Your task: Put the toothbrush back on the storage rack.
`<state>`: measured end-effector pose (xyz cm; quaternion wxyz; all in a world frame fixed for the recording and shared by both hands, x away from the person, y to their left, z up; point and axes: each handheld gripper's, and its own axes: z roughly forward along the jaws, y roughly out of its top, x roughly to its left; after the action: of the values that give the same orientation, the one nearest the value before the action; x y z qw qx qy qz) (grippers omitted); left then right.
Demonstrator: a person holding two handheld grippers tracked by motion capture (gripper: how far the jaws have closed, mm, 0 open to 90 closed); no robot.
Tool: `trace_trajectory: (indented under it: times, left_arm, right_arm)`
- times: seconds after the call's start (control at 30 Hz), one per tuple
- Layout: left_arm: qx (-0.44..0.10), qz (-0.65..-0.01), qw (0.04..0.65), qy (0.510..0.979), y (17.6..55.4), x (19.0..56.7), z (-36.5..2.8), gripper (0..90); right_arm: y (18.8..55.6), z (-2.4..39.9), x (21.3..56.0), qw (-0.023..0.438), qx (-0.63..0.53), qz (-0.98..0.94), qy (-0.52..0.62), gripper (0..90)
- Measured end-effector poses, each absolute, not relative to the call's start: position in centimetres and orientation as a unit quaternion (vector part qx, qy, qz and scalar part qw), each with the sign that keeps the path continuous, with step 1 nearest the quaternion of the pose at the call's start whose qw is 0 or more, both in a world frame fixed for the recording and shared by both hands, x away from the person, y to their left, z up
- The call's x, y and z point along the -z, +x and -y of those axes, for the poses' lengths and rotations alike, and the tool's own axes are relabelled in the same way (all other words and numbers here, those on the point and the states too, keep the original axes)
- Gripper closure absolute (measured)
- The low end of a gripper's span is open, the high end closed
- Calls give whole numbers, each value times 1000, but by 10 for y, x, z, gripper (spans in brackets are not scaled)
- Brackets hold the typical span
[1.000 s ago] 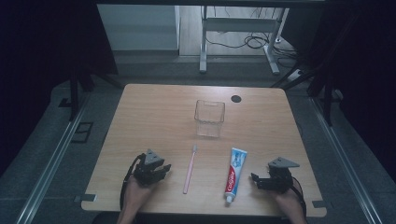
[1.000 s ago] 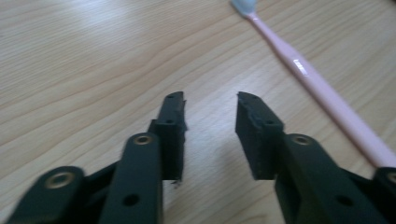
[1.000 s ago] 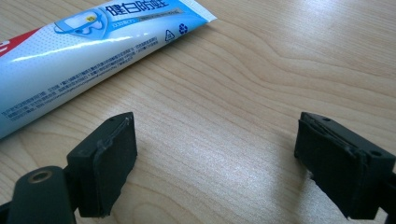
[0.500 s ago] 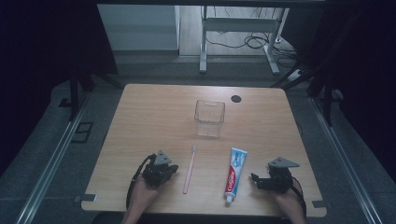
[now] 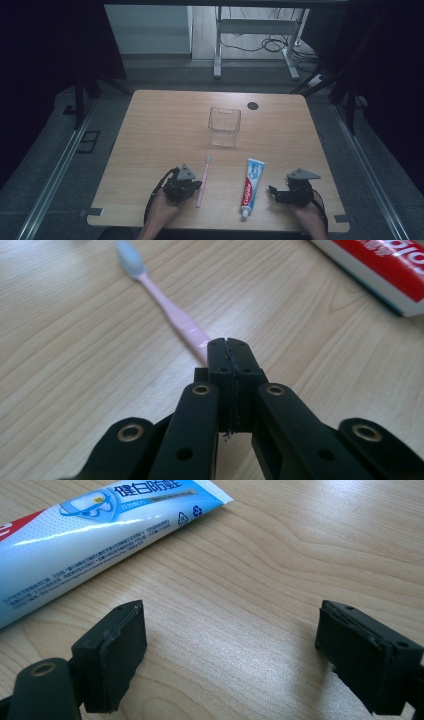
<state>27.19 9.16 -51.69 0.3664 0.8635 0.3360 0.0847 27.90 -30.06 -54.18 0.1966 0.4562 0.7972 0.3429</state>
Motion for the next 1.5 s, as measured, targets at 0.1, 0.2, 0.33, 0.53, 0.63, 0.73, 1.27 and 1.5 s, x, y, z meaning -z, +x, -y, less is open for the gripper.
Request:
trace_trajectory:
  times: [0.1,0.2,0.33,0.53,0.63,0.73,1.27,1.5]
  left_arm:
    - [-78,-329,368,866,270,517,-86,893]
    - [-72,-322,366,870,268,518,-80,894]
    - [-65,-318,365,873,267,521,-74,894]
    - [-58,-316,354,878,266,527,-71,893]
    - [-55,-316,348,881,266,530,-71,893]
    - [-50,-319,349,880,267,531,-72,893]
    - [-59,-348,337,872,271,530,-94,889]
    - [-65,-361,334,868,274,529,-106,882]
  right_arm:
    - [279,301,542,197,-343,-797,456,128]
    - [279,301,542,197,-343,-797,456,128]
    - [279,301,542,197,-343,-797,456,128]
    - [279,301,542,197,-343,-797,456,128]
    - [279,301,542,197,-343,-797,456,128]
    - [279,301,542,197,-343,-797,456,128]
    - [279,301,542,197,-343,-797,456,128]
    - [279,301,542,197,-343,-797,456,128]
